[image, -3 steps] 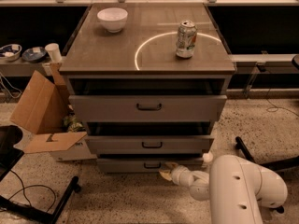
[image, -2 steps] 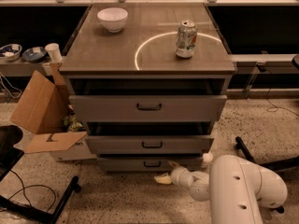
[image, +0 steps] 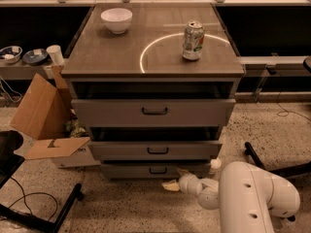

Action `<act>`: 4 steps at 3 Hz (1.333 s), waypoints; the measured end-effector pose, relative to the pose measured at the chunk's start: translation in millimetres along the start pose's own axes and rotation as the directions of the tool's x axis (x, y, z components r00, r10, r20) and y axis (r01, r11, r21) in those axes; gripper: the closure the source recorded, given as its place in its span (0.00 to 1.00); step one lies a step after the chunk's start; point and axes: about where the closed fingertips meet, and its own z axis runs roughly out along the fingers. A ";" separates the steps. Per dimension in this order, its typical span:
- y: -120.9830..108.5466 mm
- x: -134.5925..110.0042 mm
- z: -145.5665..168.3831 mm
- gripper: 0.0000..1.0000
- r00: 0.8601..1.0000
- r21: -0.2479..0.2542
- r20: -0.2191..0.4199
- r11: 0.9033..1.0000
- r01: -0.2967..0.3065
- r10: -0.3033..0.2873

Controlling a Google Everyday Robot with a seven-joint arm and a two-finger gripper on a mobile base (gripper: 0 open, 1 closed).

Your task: Close bottom drawer

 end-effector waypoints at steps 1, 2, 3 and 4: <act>3.3 0.7 -1.4 0.42 1.000 0.000 0.000 1.000 0.000 0.000; 10.3 4.1 -20.3 0.65 0.998 -0.009 -0.059 1.000 0.010 -0.010; 7.2 2.6 -86.4 0.88 0.977 0.005 -0.210 1.000 0.030 -0.028; -3.9 8.6 -173.3 1.00 0.928 0.028 -0.371 0.999 0.044 -0.031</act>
Offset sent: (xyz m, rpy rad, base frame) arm -0.1637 -0.0554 0.0724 -0.3423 0.3215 0.0849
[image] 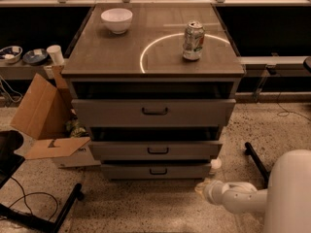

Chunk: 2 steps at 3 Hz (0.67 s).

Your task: Close bottom drawer

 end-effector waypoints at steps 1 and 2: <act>-18.8 2.5 -75.7 1.00 0.998 0.069 -0.067 0.998 -0.013 0.017; -24.7 -44.5 -135.5 1.00 0.999 0.164 -0.001 0.986 0.040 -0.040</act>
Offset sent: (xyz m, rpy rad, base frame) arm -0.2728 0.0486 0.1755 -0.0909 -0.0396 -0.0953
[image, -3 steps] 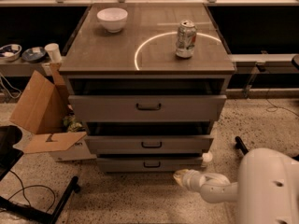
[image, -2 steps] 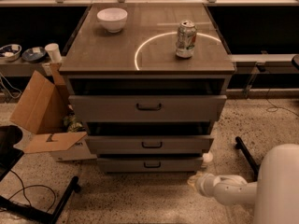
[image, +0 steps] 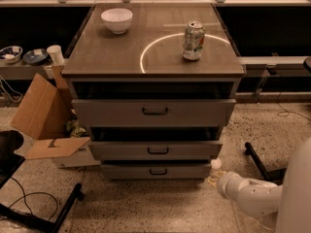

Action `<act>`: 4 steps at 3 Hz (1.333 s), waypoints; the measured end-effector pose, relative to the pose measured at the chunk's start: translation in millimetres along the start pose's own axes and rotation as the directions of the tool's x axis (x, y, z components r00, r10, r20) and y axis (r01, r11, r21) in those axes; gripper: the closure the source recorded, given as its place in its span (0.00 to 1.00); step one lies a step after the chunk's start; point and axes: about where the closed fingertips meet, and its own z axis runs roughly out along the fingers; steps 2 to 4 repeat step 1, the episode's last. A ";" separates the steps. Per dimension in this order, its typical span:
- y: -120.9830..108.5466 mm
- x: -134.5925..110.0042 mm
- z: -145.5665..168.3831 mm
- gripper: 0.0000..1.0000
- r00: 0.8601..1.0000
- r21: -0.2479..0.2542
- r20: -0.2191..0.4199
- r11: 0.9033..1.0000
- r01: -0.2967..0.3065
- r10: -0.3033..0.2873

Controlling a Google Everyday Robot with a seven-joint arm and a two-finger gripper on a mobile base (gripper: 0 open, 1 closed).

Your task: Close bottom drawer

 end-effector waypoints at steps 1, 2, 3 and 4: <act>17.4 -72.5 -51.1 0.96 0.984 0.090 0.148 0.992 0.089 -0.101; 17.4 -72.5 -51.1 0.96 0.984 0.090 0.148 0.992 0.089 -0.101; 17.4 -72.5 -51.1 0.96 0.984 0.090 0.148 0.992 0.089 -0.101; 17.4 -72.5 -51.1 0.96 0.984 0.090 0.148 0.992 0.089 -0.101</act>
Offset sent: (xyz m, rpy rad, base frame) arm 0.0000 0.0000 0.0000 0.0000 0.0000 0.0000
